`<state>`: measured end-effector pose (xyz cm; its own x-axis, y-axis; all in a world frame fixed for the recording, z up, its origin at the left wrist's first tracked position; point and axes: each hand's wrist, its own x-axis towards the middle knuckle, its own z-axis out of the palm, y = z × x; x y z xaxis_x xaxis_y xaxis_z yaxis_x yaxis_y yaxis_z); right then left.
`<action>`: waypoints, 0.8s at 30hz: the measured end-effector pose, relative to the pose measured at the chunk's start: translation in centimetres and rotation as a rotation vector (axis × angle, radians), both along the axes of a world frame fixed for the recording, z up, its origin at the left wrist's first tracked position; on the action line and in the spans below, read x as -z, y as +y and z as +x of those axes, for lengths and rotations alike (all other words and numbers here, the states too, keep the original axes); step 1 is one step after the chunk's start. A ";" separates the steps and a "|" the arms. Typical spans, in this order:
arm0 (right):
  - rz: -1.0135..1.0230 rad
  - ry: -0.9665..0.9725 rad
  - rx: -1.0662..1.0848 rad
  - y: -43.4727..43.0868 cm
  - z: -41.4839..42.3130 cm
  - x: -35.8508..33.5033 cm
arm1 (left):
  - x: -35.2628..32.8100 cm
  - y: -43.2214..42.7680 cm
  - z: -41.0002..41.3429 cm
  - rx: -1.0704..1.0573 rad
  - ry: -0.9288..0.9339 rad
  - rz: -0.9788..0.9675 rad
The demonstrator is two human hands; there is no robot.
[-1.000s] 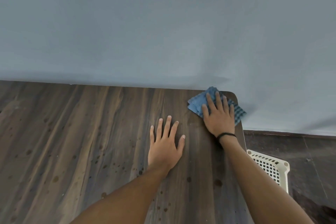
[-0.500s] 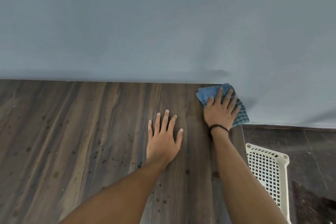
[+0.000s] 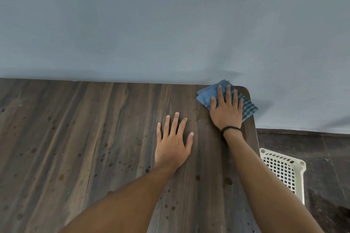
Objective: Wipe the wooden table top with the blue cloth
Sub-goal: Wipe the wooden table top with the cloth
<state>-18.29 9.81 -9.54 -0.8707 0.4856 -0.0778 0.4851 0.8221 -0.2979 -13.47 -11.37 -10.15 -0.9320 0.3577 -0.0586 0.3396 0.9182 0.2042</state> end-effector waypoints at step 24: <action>0.013 -0.041 0.175 -0.2 9.5 0.2 | 0.2 0.0 -0.1 0.006 0.020 0.015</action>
